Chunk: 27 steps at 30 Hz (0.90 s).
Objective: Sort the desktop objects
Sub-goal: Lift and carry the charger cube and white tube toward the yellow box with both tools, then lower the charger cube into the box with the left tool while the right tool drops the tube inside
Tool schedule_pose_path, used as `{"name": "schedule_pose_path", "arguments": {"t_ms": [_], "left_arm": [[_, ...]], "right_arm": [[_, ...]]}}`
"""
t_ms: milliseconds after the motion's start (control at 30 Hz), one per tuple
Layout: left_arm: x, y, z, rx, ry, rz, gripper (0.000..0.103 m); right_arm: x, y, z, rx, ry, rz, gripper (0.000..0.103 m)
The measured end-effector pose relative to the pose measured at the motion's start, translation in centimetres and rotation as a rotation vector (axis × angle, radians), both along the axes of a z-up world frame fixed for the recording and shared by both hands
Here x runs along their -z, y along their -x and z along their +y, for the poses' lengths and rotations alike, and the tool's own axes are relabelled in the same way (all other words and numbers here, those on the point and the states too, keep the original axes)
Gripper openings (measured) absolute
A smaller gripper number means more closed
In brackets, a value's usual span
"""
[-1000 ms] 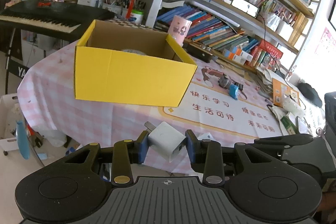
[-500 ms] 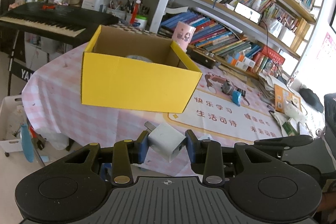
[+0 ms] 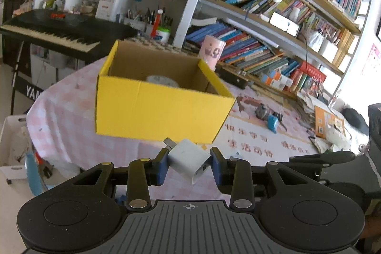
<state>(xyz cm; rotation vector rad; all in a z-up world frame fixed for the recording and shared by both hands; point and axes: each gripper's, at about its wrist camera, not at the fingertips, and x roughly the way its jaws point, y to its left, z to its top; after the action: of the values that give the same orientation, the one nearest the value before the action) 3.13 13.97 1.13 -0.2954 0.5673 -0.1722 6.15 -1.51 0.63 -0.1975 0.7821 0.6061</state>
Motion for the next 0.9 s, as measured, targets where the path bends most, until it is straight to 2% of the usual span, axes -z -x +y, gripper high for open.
{"name": "schedule_pose_path", "arguments": {"t_ms": [133, 333, 567, 767, 900], "left_arm": [[-0.7, -1.1, 0.4, -0.008, 0.020, -0.034, 0.035], [-3.2, -3.6, 1.4, -0.062, 0.011, -0.108, 0.035], [-5.7, -7.5, 1.8, -0.123, -0.074, -0.201, 0.035], [-5.9, -10.5, 2.0, -0.185, -0.142, -0.214, 0.035], [-4.7, -12.4, 1.6, -0.201, -0.191, -0.172, 0.035]], "right_arm": [[-1.4, -1.7, -0.4, 0.026, -0.050, -0.013, 0.030], [-4.7, -5.1, -0.7, 0.025, -0.121, -0.072, 0.030], [-8.5, -10.3, -0.7, 0.012, -0.207, -0.166, 0.030], [-10.0, -14.9, 0.1, -0.005, -0.233, -0.219, 0.030], [-10.0, -17.5, 1.0, -0.031, -0.242, -0.236, 0.030]]}}
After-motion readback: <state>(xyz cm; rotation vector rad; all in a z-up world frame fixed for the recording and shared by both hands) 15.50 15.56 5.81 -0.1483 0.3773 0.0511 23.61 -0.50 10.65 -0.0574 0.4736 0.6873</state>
